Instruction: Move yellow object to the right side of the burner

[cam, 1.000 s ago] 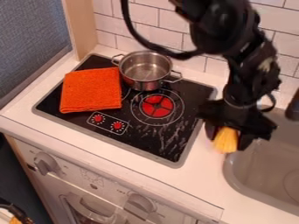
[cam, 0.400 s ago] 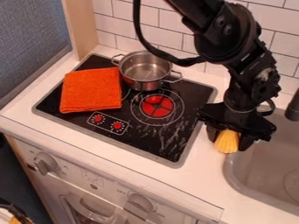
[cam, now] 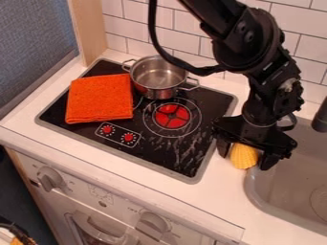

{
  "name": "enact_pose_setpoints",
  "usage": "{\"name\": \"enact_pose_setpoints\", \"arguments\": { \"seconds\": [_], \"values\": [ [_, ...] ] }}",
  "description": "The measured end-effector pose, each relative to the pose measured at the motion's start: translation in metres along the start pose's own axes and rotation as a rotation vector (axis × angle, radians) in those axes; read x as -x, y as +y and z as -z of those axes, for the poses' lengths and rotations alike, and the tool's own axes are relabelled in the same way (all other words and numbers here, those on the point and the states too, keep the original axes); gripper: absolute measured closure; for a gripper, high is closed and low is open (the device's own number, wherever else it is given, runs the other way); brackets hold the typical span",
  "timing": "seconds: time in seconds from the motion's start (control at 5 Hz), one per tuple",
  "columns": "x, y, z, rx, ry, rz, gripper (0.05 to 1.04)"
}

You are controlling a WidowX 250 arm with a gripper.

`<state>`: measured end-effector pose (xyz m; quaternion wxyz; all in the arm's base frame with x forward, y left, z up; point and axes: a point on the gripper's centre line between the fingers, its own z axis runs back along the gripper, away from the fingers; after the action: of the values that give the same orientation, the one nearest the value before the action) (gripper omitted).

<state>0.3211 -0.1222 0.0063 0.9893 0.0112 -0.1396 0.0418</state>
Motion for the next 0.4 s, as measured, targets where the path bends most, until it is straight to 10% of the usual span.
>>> {"name": "enact_pose_setpoints", "arguments": {
  "seconds": [0.4],
  "values": [
    [0.0044, 0.0023, -0.0019, 0.008, 0.008, 0.003, 0.083]
  ]
}}
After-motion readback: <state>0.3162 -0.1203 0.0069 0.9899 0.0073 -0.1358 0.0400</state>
